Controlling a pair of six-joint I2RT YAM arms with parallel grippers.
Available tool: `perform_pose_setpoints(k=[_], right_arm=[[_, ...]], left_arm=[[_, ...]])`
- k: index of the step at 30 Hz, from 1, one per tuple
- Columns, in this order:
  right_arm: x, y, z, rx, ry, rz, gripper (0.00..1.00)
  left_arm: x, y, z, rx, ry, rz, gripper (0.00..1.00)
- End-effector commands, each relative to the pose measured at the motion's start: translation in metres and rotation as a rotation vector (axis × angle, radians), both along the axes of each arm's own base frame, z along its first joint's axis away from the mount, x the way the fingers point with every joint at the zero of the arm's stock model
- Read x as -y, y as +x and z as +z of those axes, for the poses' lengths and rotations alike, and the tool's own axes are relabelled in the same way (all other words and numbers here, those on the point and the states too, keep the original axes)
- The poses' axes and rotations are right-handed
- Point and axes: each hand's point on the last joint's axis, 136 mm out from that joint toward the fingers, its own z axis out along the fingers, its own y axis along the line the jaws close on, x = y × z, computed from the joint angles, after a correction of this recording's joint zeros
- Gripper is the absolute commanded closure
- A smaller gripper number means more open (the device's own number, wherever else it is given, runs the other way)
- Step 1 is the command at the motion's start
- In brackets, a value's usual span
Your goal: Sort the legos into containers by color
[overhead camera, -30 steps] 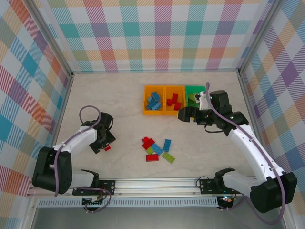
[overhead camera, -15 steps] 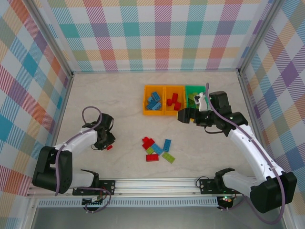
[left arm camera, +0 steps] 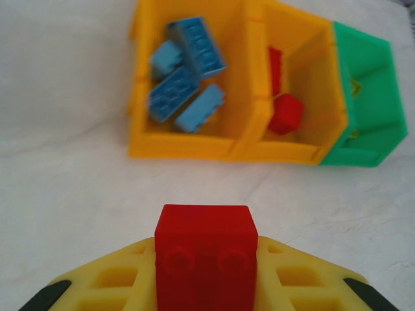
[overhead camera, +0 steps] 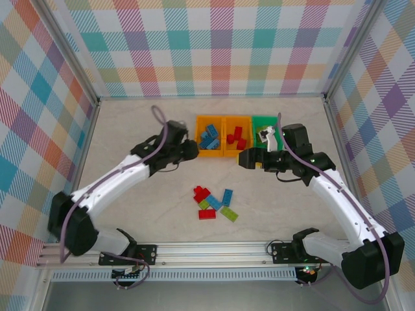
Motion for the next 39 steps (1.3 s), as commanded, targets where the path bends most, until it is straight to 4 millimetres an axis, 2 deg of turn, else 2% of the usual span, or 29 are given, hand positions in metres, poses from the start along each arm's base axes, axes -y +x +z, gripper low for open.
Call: perform_pose_setpoints(k=[1,3,5,9,12,14,17,21,25,29,32,36,39], right_arm=[[0.003,-0.006,0.015,0.026,0.000,-0.014,0.05],[0.007,-0.011,0.016,0.032,-0.009,-0.022,0.05],[0.011,-0.016,0.015,0.037,-0.015,-0.032,0.05],[0.016,-0.022,0.014,0.041,-0.020,-0.056,0.05],[0.019,-0.025,0.011,0.036,-0.030,-0.062,0.05],[0.020,-0.027,0.009,0.031,-0.034,-0.063,0.05],[0.020,-0.027,0.007,0.024,-0.033,-0.067,0.05],[0.021,-0.025,0.007,0.026,-0.030,-0.077,0.05],[0.021,-0.022,0.006,0.024,-0.040,-0.085,0.05],[0.023,-0.019,0.002,0.019,-0.051,-0.100,0.05],[0.025,-0.016,-0.004,0.010,-0.070,-0.117,0.05],[0.025,-0.010,-0.017,-0.027,-0.088,-0.138,0.05],[0.025,-0.001,-0.036,-0.089,-0.127,-0.185,0.07]], left_arm=[[0.043,0.027,0.001,0.066,0.036,-0.065,0.74],[0.075,0.044,-0.001,0.066,0.014,-0.103,0.75],[0.095,0.061,-0.007,0.064,0.015,-0.107,0.75],[0.123,0.095,-0.024,0.066,0.047,-0.112,0.75],[0.145,0.112,-0.031,0.060,0.058,-0.159,0.73],[0.152,0.123,-0.037,0.057,0.078,-0.158,0.70],[0.156,0.137,-0.043,0.059,0.111,-0.142,0.58],[0.165,0.144,-0.034,0.079,0.097,-0.159,0.45],[0.166,0.139,-0.015,0.096,0.077,-0.179,0.42],[0.154,0.120,0.014,0.136,0.038,-0.196,0.42],[0.138,0.095,0.037,0.193,-0.014,-0.212,0.42],[0.105,0.054,0.068,0.311,-0.043,-0.261,0.42],[0.076,0.024,0.082,0.372,-0.026,-0.282,0.42]])
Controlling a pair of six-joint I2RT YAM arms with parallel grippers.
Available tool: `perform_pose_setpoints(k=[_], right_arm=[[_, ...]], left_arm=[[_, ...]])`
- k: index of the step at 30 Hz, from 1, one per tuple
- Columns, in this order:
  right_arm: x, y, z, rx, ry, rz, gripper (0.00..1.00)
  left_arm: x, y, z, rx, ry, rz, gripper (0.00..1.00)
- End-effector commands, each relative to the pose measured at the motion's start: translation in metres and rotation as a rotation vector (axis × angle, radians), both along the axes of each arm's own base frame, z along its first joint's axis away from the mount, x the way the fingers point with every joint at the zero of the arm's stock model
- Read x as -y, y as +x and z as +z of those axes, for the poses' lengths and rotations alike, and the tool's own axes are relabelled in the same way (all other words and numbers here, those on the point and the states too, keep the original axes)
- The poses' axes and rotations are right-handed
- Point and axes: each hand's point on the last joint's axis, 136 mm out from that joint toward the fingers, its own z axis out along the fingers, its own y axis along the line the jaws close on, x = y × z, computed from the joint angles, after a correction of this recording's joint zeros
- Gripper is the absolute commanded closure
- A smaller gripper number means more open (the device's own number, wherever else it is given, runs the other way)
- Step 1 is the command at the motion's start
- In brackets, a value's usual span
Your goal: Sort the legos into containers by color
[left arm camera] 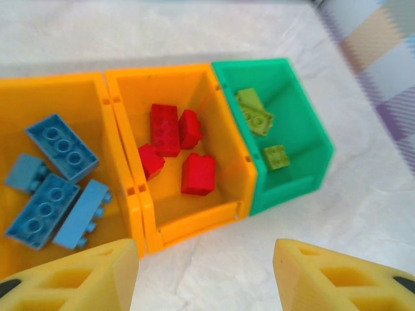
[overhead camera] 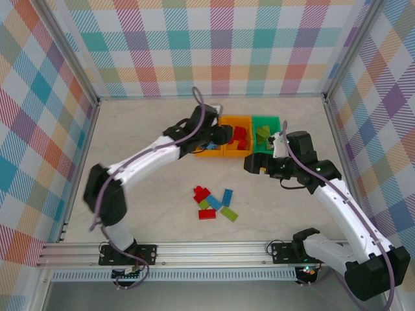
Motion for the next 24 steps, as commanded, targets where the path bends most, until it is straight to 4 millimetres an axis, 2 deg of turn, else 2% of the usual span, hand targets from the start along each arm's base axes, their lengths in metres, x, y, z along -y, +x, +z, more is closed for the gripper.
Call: perform_pose_setpoints(k=[1,5,8,12,15,17,20,24], right_arm=[[-0.002,0.010,-0.024,-0.069,-0.051,-0.062,0.07],[-0.020,0.012,-0.055,-0.140,-0.163,-0.077,0.07],[-0.040,0.011,-0.082,-0.210,-0.214,-0.105,0.08],[-0.065,0.001,-0.122,-0.313,-0.308,-0.146,0.12],[-0.080,-0.012,-0.145,-0.379,-0.398,-0.129,0.13],[-0.086,-0.020,-0.157,-0.403,-0.443,-0.127,0.17],[-0.094,-0.029,-0.171,-0.429,-0.478,-0.127,0.26],[-0.086,-0.032,-0.182,-0.427,-0.551,-0.170,0.34]], left_arm=[[-0.017,-0.025,0.046,0.167,-0.043,-0.065,0.42],[-0.048,-0.075,0.054,0.252,0.043,-0.201,0.42],[-0.068,-0.113,0.050,0.302,0.132,-0.336,0.40],[-0.094,-0.149,0.029,0.408,0.303,-0.503,0.31],[-0.106,-0.166,0.017,0.502,0.364,-0.573,0.13],[-0.105,-0.178,0.012,0.584,0.360,-0.641,0.00],[-0.099,-0.189,0.008,0.689,0.348,-0.716,0.00],[-0.097,-0.187,-0.008,0.699,0.401,-0.761,0.00]])
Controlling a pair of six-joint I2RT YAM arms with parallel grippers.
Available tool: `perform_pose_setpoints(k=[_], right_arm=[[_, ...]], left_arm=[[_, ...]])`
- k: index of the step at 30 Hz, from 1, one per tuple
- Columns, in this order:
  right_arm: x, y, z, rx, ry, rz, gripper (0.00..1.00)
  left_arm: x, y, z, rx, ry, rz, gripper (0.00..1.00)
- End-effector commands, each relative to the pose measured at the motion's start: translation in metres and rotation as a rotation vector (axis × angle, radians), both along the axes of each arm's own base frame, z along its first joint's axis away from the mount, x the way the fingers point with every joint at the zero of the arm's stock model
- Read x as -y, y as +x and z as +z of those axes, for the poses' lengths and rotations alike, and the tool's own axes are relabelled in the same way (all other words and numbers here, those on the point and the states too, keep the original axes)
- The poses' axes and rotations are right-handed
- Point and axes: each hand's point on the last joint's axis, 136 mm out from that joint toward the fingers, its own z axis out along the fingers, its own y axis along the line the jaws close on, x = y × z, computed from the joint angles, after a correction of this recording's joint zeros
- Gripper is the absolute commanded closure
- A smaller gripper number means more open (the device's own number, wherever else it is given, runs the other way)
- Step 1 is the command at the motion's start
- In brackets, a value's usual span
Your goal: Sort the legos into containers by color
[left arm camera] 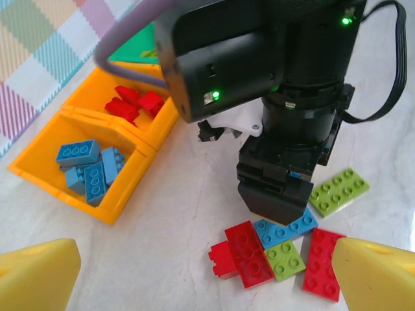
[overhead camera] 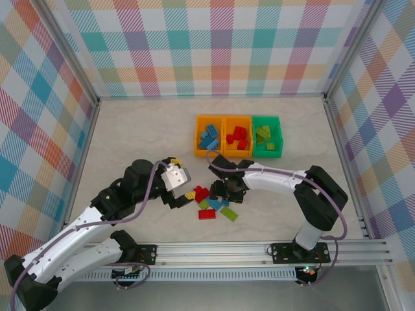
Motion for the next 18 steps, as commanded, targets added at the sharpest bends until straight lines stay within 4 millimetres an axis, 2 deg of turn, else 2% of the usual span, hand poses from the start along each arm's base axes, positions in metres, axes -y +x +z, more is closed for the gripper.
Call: perform_pose_setpoints(k=[1,8,13,16,18], right_arm=[[0.011,0.005,-0.002,0.020,-0.076,-0.080,0.36],[0.020,0.010,-0.009,0.057,-0.114,-0.120,0.54],[0.020,0.011,-0.009,0.063,-0.109,-0.112,0.61],[0.019,0.012,-0.005,0.072,-0.102,-0.108,0.66],[0.018,0.016,0.006,0.105,-0.080,-0.106,0.68]], left_arm=[[0.012,-0.001,0.007,0.114,0.017,-0.103,0.00],[0.016,-0.019,-0.015,0.116,0.047,-0.224,0.00],[0.013,-0.032,-0.030,0.089,0.099,-0.299,0.00],[0.015,-0.036,-0.033,0.085,0.099,-0.326,0.00],[0.015,-0.036,-0.034,0.093,0.107,-0.332,0.00]])
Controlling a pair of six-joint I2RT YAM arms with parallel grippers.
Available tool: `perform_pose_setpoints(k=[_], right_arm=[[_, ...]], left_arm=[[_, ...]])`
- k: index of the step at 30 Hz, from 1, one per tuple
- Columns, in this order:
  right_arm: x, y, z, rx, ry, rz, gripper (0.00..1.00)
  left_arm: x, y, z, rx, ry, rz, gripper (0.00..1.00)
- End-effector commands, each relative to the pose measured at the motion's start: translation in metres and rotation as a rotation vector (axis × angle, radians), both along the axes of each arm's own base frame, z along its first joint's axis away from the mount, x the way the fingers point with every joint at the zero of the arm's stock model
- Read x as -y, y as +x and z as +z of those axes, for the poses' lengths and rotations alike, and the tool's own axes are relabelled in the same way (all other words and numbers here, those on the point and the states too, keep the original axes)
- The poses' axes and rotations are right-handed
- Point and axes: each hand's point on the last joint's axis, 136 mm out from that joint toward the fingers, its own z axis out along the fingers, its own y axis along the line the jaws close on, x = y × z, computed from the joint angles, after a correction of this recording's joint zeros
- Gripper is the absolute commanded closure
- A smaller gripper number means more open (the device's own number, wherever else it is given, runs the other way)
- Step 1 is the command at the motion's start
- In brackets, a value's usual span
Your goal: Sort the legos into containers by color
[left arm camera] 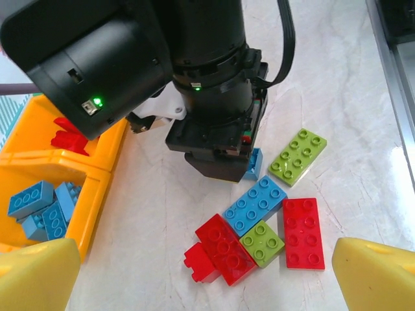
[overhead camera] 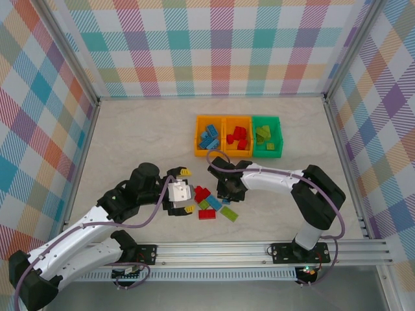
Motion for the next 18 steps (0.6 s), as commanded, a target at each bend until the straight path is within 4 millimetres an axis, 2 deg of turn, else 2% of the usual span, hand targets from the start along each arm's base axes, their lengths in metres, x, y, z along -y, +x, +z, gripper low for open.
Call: perform_pose_setpoints(k=[1,5,8,11,14,18], right_arm=[[0.002,0.006,0.016,0.059,0.016,-0.002,0.69],[-0.020,0.033,0.065,0.217,0.122,0.060,0.71],[-0.031,0.065,0.100,0.343,0.137,0.099,0.71],[-0.040,0.104,0.125,0.424,0.148,0.126,0.71],[-0.048,0.144,0.138,0.500,0.130,0.161,0.70],[-0.054,0.187,0.130,0.492,0.095,0.173,0.70]], left_arm=[[0.002,-0.011,-0.006,0.008,0.013,-0.074,0.00],[-0.003,-0.007,-0.003,0.021,0.015,-0.070,0.00],[-0.009,-0.001,0.007,0.021,-0.004,-0.056,0.00],[-0.013,0.002,0.018,0.057,-0.062,-0.035,0.00],[-0.018,0.003,0.019,0.078,-0.075,-0.015,0.00],[-0.021,0.001,0.013,0.044,-0.049,-0.004,0.00]])
